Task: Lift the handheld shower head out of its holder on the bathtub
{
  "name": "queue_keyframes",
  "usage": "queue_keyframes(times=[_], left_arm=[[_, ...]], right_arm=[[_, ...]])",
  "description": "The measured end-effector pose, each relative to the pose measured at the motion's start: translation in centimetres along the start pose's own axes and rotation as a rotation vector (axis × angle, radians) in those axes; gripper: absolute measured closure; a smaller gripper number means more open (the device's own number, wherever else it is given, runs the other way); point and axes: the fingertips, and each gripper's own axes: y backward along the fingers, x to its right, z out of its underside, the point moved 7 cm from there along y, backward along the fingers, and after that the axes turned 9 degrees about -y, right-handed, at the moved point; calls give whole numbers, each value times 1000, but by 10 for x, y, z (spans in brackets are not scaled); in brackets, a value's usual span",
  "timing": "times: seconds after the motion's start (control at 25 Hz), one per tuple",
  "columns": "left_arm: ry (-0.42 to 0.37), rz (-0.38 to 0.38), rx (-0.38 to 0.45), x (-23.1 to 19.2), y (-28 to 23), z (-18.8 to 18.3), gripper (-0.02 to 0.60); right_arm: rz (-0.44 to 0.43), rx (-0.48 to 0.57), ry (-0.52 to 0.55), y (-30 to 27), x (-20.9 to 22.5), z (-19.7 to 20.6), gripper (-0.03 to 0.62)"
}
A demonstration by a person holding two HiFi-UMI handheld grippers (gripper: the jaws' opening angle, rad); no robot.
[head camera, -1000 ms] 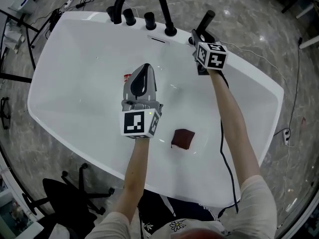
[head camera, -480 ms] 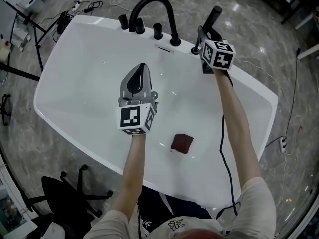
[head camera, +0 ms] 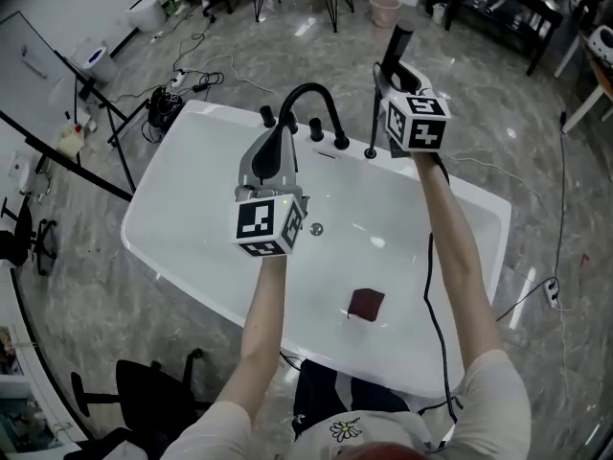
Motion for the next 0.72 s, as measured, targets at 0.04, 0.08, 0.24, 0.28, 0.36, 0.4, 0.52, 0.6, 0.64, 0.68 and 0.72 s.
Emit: queue_keyframes(times=[0.04,0.08,0.24,0.28,0.36,0.4,0.52,0.6,0.64,0.68,0.72], left_arm=[[0,1,13,2,2,-20,581],[1,1,29,4,3,-39,581],[3,7,114,26,11,-116,581],[2,9,135,34,13,-131,581],[6,16,165,52,17,-154,581],[14,20,171,60,20,-163,581],[69,21,160,85,44,-178,581],[88,20,147,105,62,-183,581],[85,20,139,116,70,-185,581],[77,19,133,127,77,-187,581],[66,19,131,139,84,-190,581]], right_arm=[[1,5,-2,12,-5,-16,444],[-2,12,-1,26,-10,-31,444],[-34,64,20,93,-26,-91,444],[-39,80,23,111,-28,-104,444],[-54,116,27,145,-33,-127,444],[-65,132,31,162,-38,-136,444],[-78,170,39,216,-54,-149,444],[-77,193,44,251,-61,-152,444],[-79,200,52,267,-62,-152,444],[-87,204,55,282,-63,-150,444],[-100,207,50,296,-64,-147,444]])
